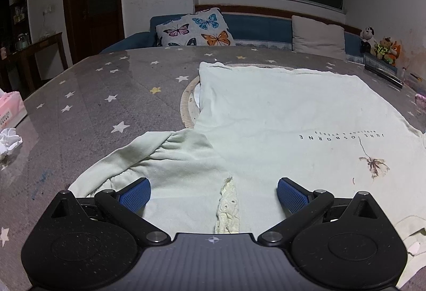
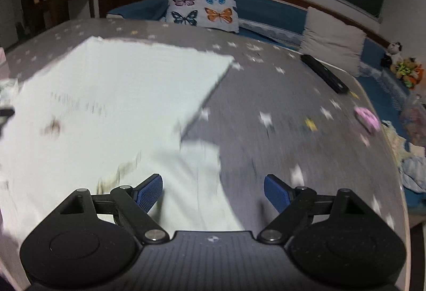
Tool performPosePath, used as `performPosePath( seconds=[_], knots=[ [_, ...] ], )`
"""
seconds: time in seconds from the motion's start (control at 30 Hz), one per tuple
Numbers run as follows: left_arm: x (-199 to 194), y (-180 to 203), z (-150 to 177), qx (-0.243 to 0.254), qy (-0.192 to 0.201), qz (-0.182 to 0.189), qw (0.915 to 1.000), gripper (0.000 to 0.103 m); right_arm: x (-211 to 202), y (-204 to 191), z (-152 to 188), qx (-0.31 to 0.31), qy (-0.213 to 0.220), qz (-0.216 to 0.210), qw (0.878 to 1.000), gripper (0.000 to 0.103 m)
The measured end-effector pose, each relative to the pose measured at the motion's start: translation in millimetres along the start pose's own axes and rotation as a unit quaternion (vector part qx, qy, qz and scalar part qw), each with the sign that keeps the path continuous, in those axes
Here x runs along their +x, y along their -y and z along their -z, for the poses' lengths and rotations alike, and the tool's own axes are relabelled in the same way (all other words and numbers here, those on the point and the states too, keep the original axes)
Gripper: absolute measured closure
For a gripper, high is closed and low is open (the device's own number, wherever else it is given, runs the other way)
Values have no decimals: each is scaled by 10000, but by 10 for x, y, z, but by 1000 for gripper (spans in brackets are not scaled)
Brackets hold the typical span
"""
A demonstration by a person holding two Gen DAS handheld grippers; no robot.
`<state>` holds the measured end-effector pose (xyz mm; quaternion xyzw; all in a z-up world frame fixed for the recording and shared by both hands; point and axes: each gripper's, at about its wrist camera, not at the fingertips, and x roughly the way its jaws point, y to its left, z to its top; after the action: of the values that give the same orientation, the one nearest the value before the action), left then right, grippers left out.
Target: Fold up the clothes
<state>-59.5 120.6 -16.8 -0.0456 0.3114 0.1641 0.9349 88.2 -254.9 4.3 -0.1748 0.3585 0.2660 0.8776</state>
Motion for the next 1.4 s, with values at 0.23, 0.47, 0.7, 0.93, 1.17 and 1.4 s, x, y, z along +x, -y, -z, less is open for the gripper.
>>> performPosePath(
  seconds=[0.23, 0.47, 0.7, 0.93, 1.17, 1.4],
  knots=[
    [-171, 229, -123, 263, 173, 211, 9993, 0, -256, 103, 433, 540, 29, 490, 9973, 19],
    [-141, 893, -161, 868, 81, 885, 9923, 0, -366, 265, 483, 991, 324, 683, 9922, 21],
    [-74, 1476, -112, 1319, 28, 1309, 9826, 0, -156, 86, 154, 744, 642, 295, 9947, 22],
    [-60, 1814, 136, 1797, -165, 1520, 9718, 0, 274, -65, -76, 483, 462, 137, 9977, 22],
    [-244, 1823, 314, 2094, -82, 1739, 9622, 0, 56, -145, 35, 164, 514, 101, 9985, 21],
    [-452, 1726, 433, 2227, -129, 1999, 9541, 0, -296, -521, 197, -506, 616, -563, 9952, 19]
  ],
)
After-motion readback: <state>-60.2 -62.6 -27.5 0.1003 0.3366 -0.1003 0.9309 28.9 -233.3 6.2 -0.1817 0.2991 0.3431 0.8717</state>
